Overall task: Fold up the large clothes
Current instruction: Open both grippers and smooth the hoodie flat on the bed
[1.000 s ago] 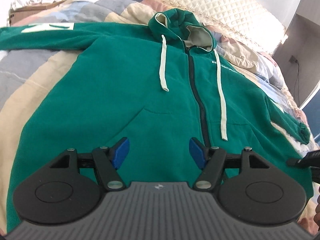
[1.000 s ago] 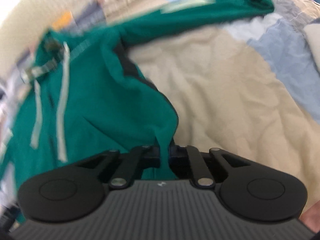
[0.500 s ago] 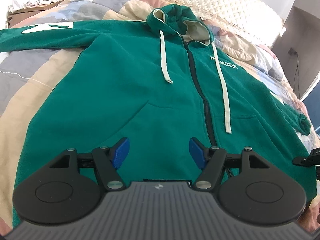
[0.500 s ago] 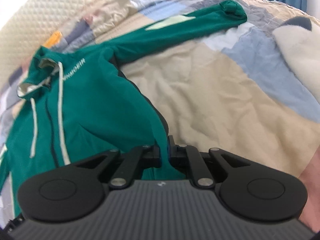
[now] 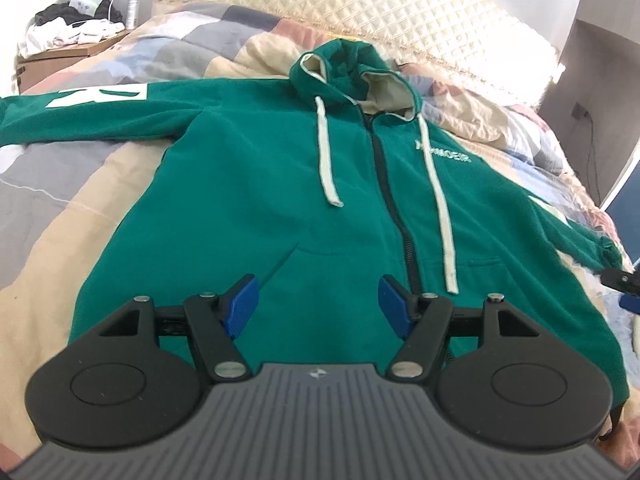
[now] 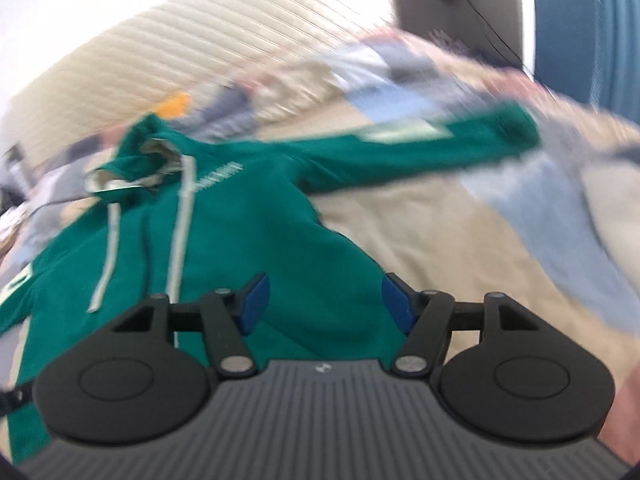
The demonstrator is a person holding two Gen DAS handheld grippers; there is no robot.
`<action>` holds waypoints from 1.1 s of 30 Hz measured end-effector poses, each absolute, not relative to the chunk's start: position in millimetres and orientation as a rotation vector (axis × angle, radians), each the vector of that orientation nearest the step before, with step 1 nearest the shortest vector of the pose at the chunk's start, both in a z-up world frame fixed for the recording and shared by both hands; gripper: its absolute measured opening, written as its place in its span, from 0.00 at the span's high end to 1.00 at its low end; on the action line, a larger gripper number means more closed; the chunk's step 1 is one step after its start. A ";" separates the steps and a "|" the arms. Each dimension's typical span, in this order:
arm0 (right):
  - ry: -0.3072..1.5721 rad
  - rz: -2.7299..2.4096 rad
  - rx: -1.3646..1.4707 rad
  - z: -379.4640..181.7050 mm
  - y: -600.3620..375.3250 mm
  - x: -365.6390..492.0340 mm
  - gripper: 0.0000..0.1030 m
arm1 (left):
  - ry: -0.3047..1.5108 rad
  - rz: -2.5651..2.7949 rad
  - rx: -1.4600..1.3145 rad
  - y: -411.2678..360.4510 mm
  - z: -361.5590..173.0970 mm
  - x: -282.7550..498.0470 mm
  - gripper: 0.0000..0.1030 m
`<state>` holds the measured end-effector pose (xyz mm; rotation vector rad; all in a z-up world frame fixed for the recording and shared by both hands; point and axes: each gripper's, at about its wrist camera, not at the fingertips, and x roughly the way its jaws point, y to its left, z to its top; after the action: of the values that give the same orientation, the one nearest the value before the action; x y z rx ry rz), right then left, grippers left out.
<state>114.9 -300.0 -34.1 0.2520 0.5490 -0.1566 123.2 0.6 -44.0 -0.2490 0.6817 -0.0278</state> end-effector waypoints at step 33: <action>0.616 -0.194 0.390 -19.3 -411.7 210.3 0.39 | 0.775 0.018 -0.214 -15.5 -87.2 151.1 0.31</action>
<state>210.3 -411.7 -19.3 0.3903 0.6157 -0.1939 151.0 -15.5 -87.2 -0.2141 0.7755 0.0179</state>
